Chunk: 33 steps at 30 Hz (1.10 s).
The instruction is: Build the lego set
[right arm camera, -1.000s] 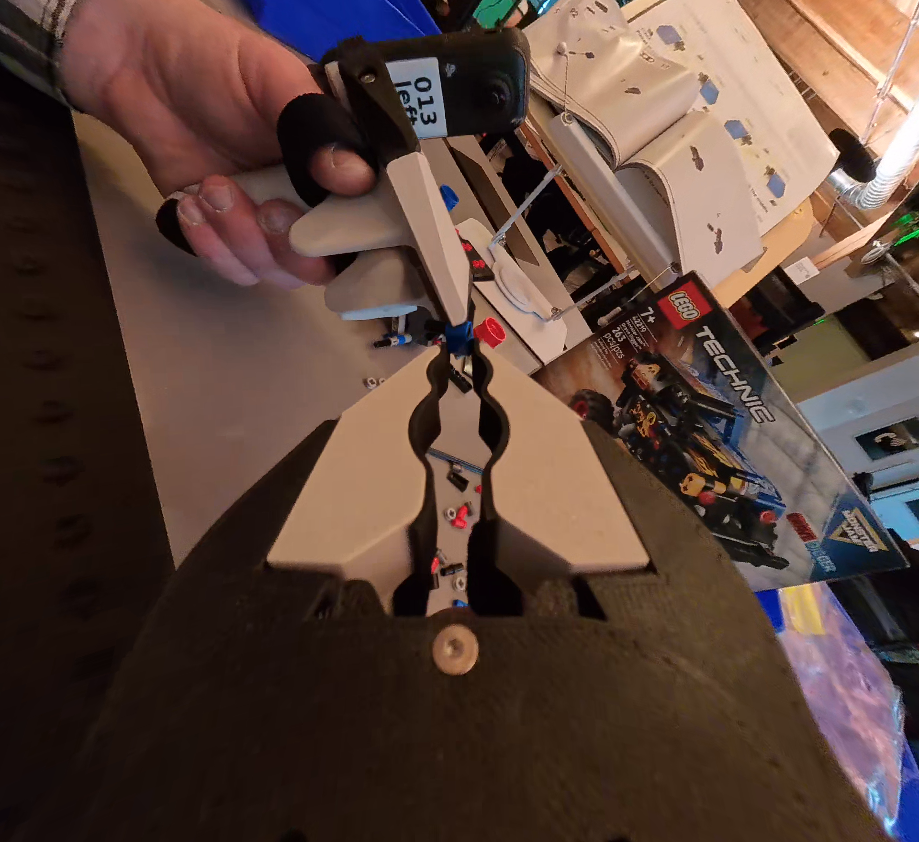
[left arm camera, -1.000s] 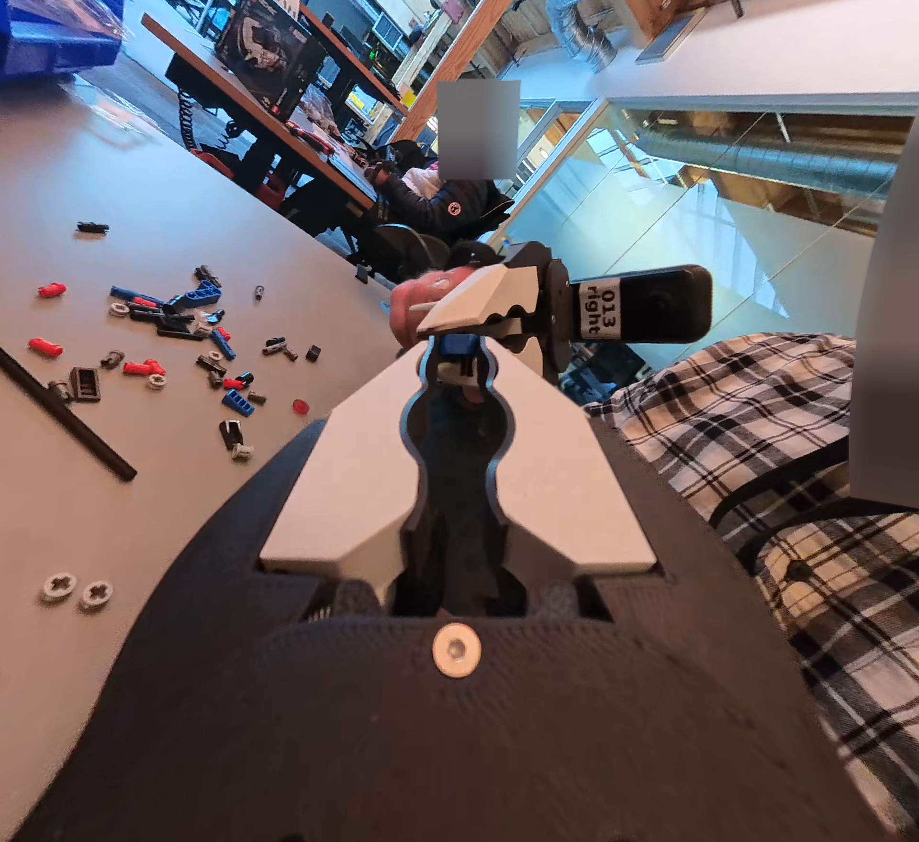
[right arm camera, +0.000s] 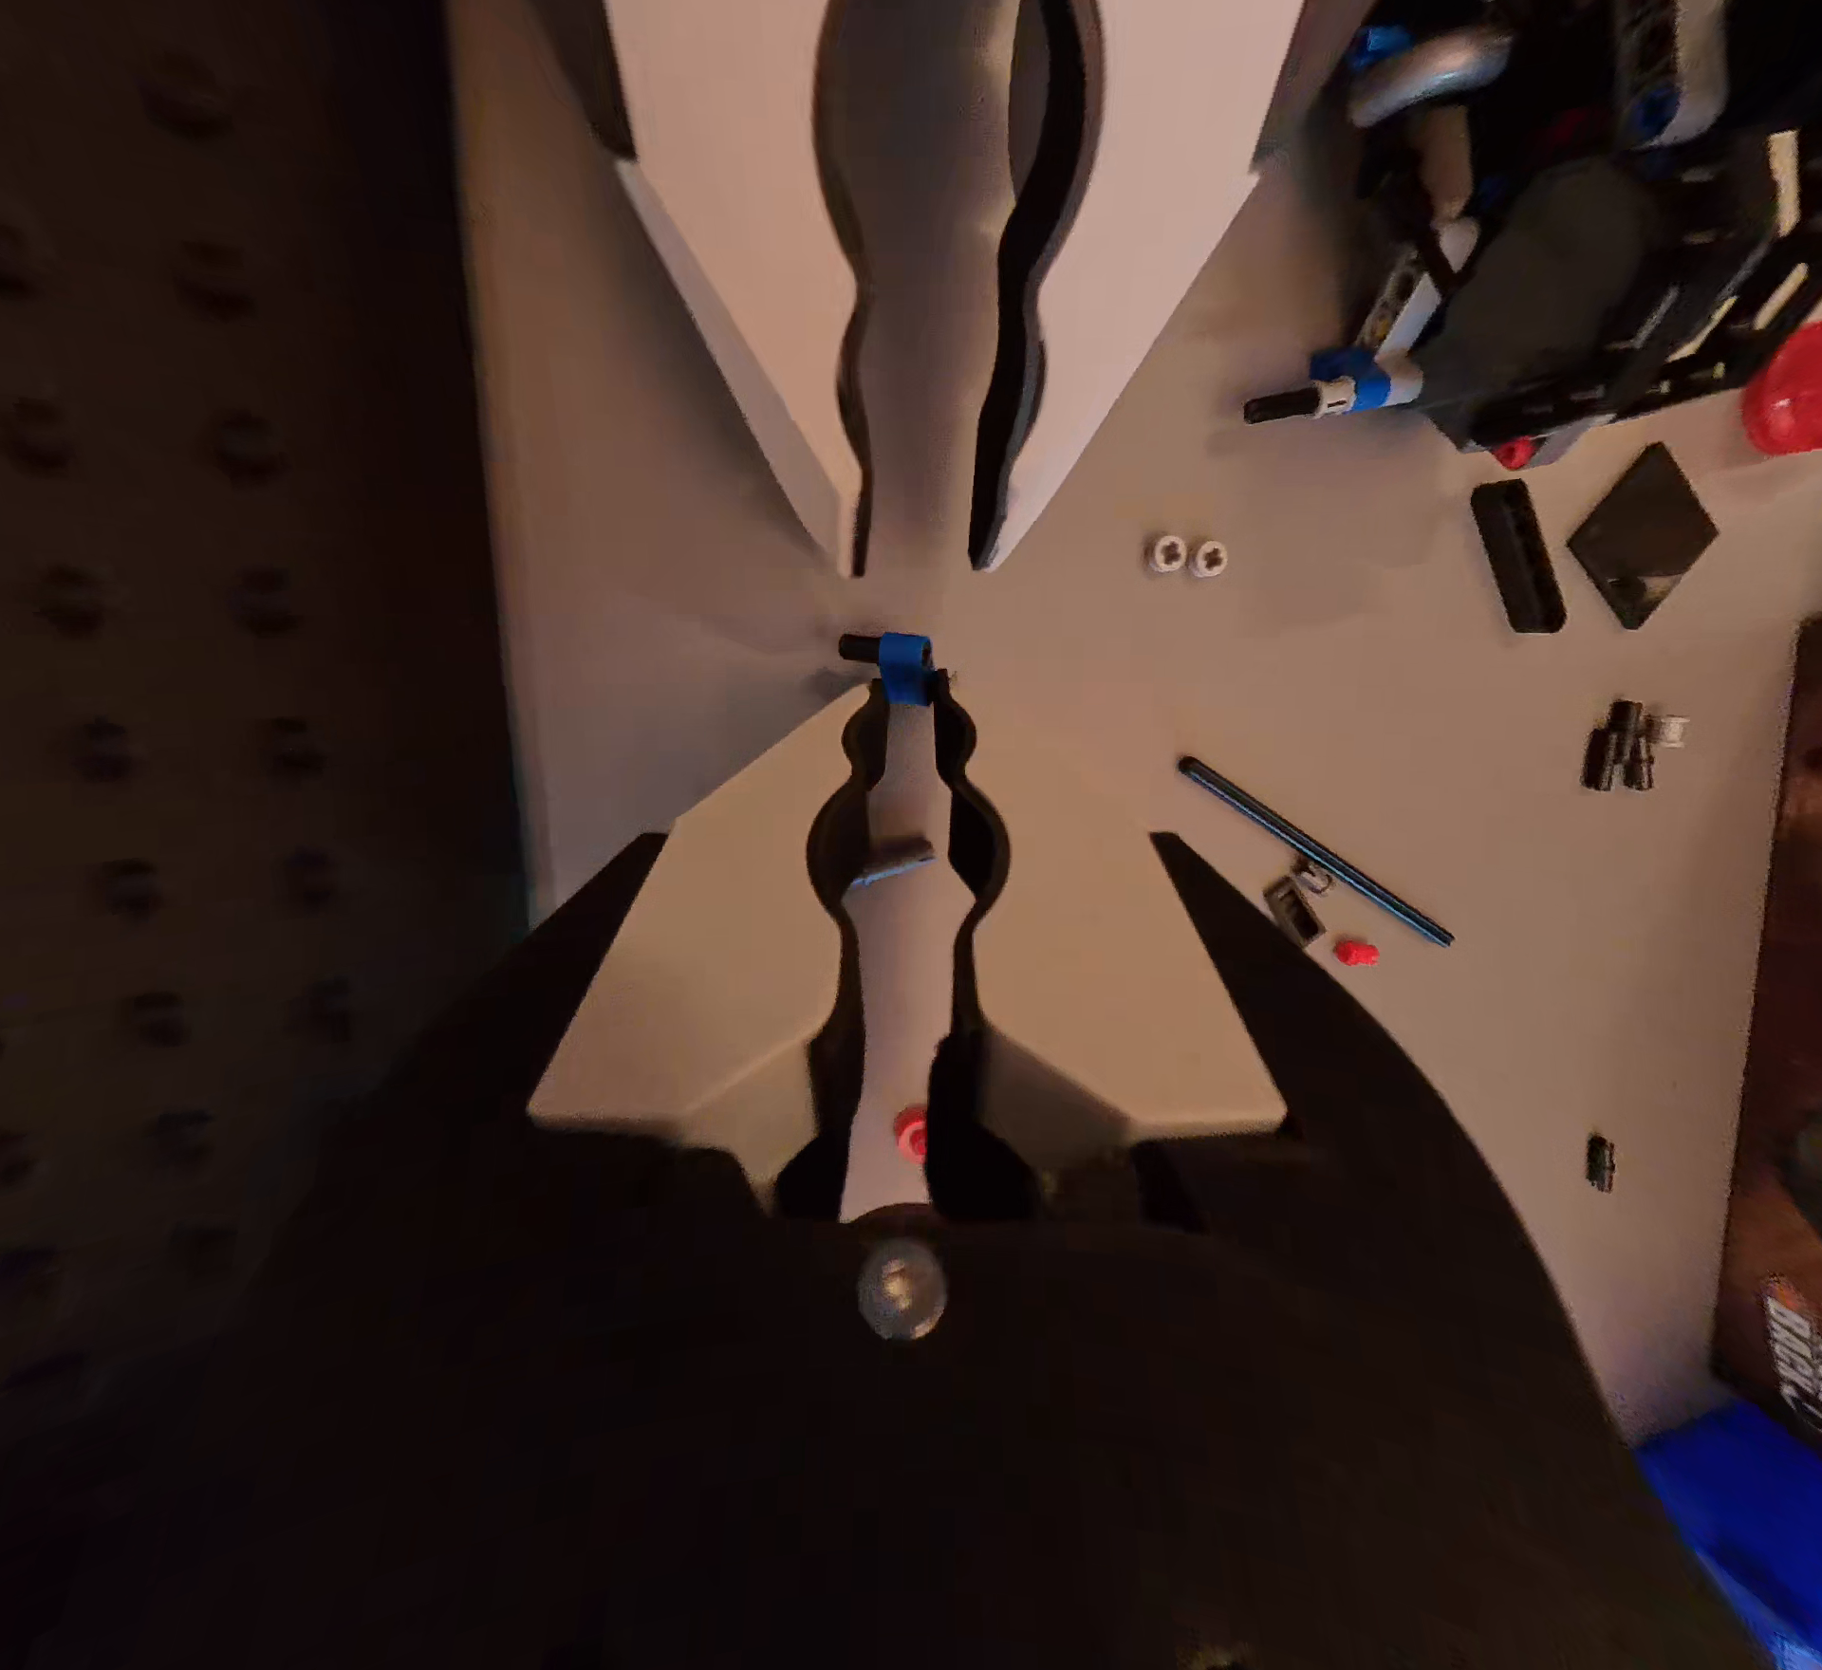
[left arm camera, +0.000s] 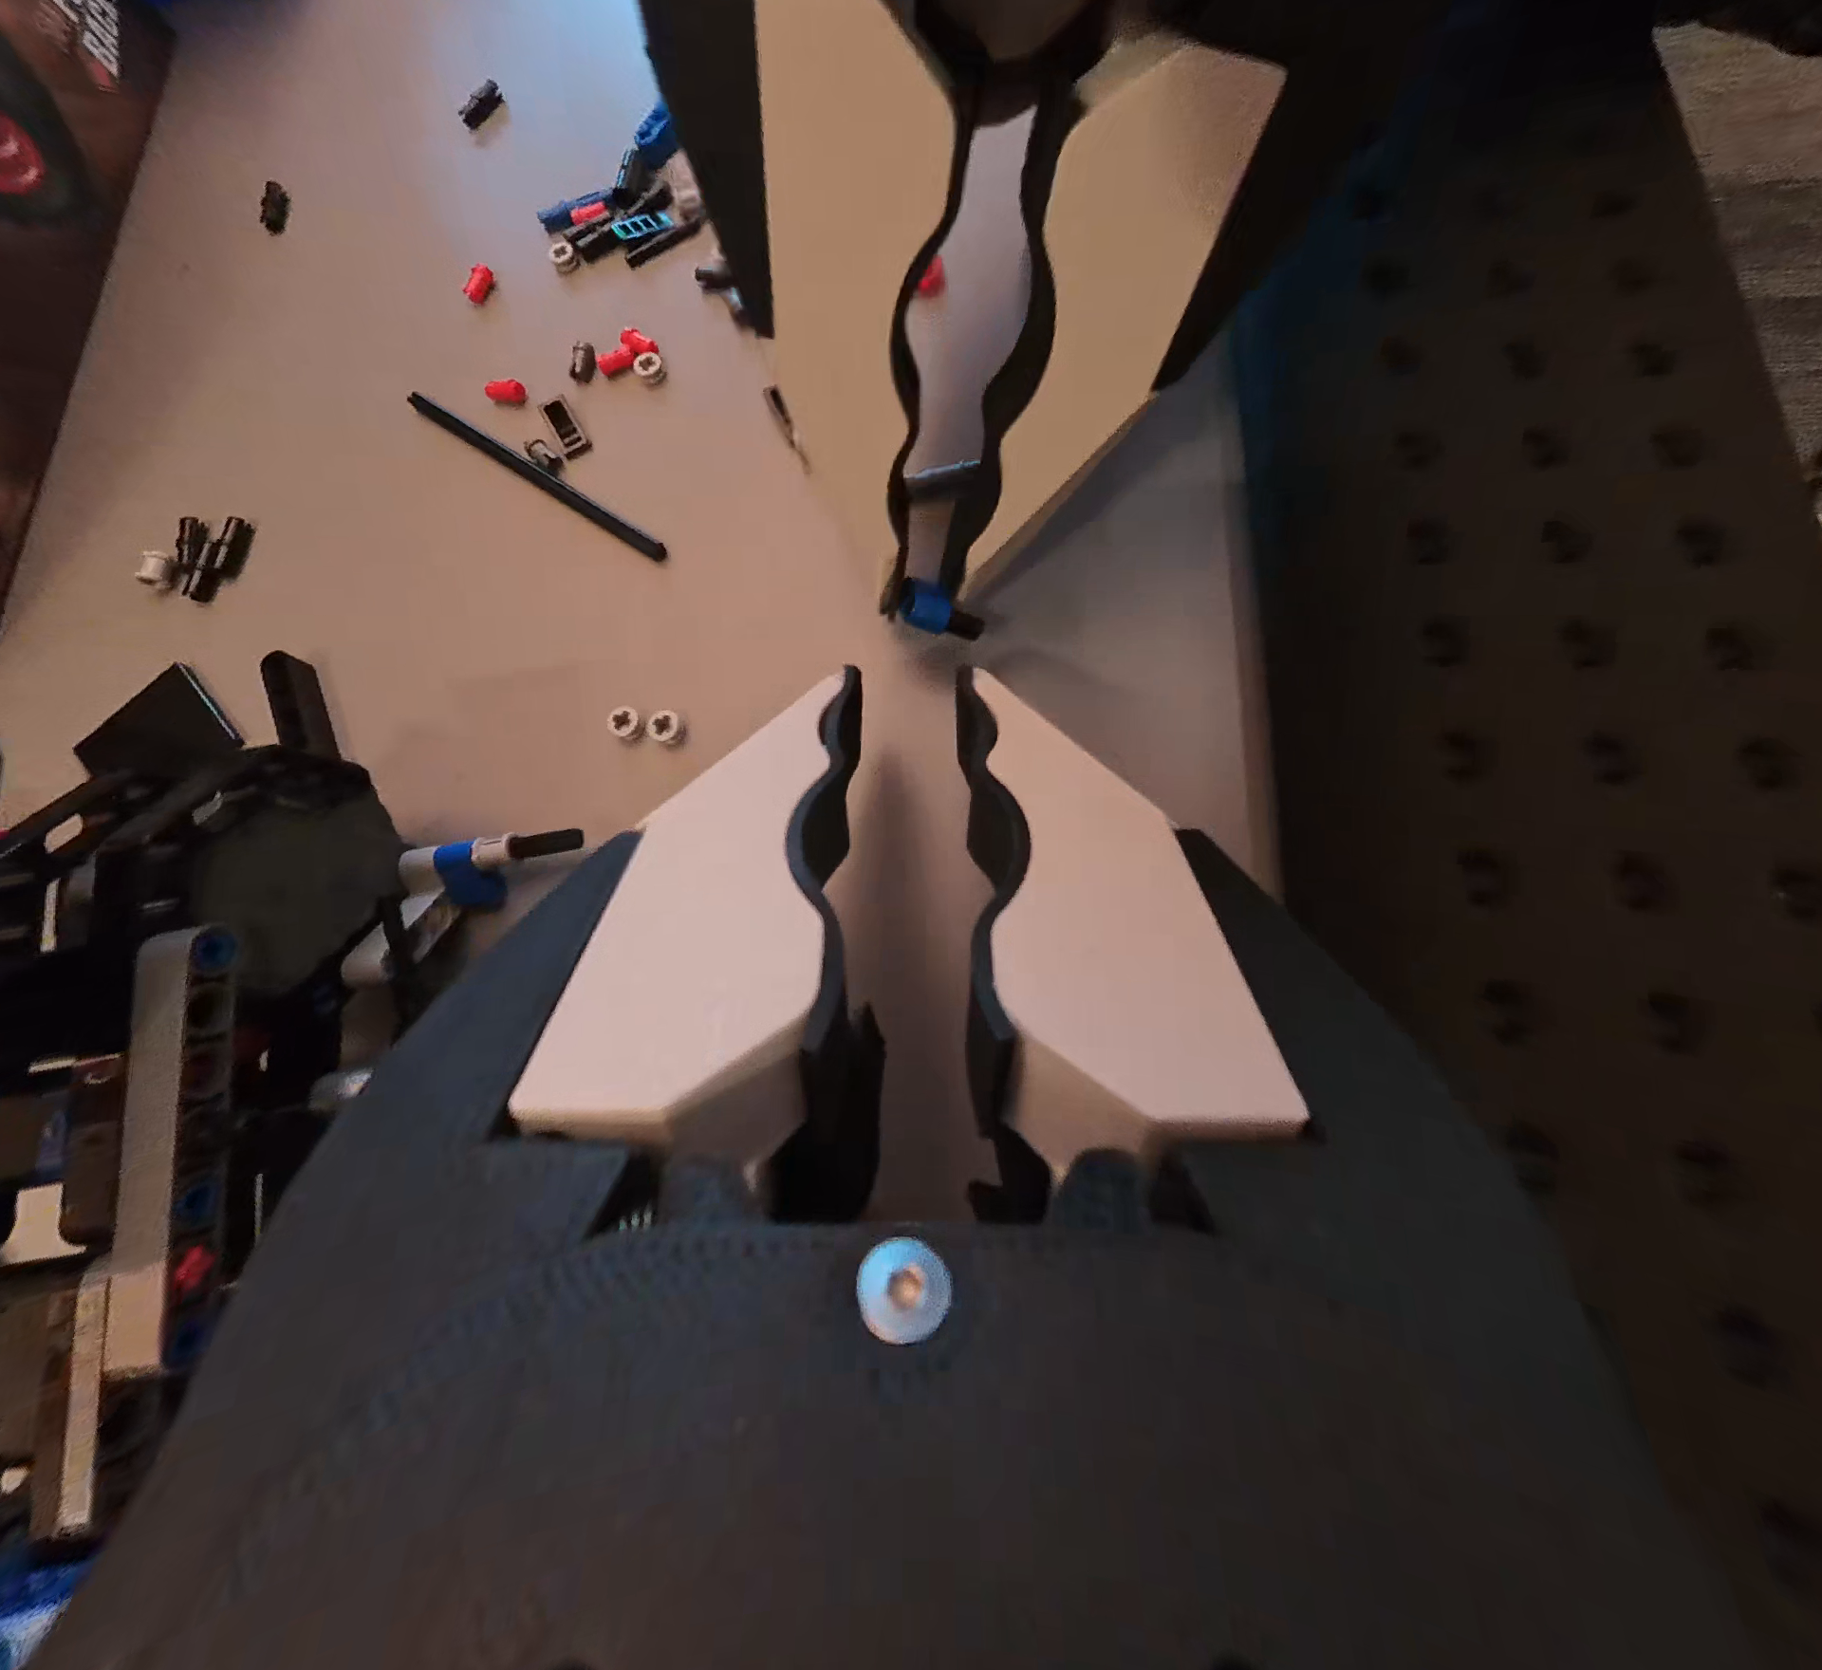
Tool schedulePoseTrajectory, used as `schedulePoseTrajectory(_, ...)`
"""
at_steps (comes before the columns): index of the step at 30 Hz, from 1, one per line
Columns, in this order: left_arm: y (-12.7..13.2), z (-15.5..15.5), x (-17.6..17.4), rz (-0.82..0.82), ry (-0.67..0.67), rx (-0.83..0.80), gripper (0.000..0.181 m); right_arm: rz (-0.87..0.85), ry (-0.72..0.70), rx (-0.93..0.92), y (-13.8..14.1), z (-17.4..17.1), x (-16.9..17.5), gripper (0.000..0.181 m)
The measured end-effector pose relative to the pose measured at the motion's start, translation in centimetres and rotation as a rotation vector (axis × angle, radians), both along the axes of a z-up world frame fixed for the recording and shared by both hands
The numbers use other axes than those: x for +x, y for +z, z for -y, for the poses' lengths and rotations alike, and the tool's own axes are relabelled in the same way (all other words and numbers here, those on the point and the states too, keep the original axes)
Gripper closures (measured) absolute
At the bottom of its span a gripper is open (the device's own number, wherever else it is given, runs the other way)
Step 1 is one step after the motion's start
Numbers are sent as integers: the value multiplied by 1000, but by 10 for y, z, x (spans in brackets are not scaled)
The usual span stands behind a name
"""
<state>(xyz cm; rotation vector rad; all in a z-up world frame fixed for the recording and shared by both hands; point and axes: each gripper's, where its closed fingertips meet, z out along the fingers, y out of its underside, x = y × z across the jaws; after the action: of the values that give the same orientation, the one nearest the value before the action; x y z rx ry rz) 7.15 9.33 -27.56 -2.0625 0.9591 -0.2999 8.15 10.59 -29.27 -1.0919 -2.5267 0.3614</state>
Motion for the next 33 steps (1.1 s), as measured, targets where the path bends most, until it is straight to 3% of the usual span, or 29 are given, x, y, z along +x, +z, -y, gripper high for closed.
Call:
schedulePoseTrajectory(8, -8, 3, -2, 1, 0, -48, 164, -18, -17, -68, 7, 2, -2, 163)
schedulePoseTrajectory(18, -12, 5, -2, -26, -7, -57, 163, -46, -128, -123, 19, -29, 37, 164)
schedulePoseTrajectory(33, -18, 9, 1, -57, -16, -82, 165, -24, -120, -252, -2, 4, 35, 169)
